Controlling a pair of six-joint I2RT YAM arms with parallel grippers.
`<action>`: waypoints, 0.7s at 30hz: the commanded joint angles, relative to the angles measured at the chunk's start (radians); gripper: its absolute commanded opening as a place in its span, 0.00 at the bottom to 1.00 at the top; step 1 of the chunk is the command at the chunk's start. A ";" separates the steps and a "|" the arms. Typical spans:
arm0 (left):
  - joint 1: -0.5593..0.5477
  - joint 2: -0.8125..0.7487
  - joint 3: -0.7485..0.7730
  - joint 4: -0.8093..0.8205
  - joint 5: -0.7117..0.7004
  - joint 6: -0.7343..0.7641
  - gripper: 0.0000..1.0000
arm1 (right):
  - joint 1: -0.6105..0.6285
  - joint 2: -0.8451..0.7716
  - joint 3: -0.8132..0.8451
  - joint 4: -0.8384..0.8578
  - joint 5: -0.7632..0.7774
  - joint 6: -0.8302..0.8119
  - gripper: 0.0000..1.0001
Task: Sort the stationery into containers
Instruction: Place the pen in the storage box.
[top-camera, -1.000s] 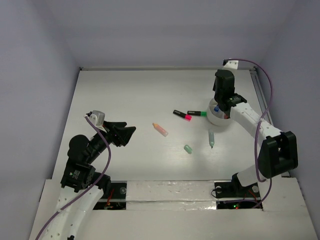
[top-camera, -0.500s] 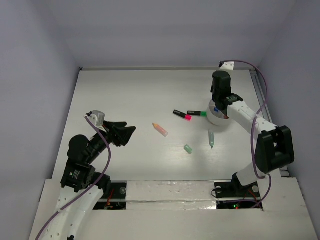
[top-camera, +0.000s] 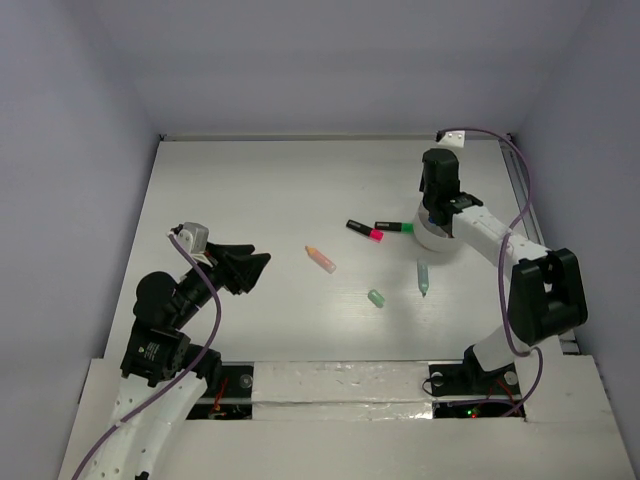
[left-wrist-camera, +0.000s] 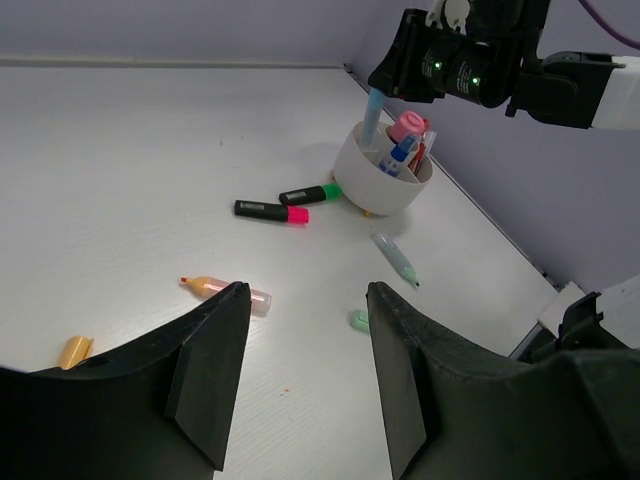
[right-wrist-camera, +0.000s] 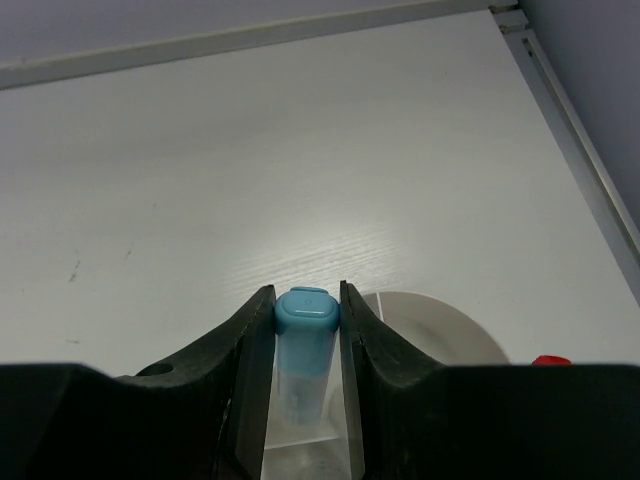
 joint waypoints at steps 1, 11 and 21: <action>0.002 -0.012 0.021 0.051 0.014 0.003 0.46 | -0.004 -0.055 -0.024 0.049 -0.009 0.023 0.00; 0.002 -0.019 0.019 0.051 0.019 0.002 0.46 | -0.004 -0.130 -0.047 -0.014 -0.044 0.043 0.00; 0.002 -0.027 0.019 0.053 0.024 0.002 0.46 | -0.004 -0.176 -0.090 -0.043 -0.039 0.055 0.00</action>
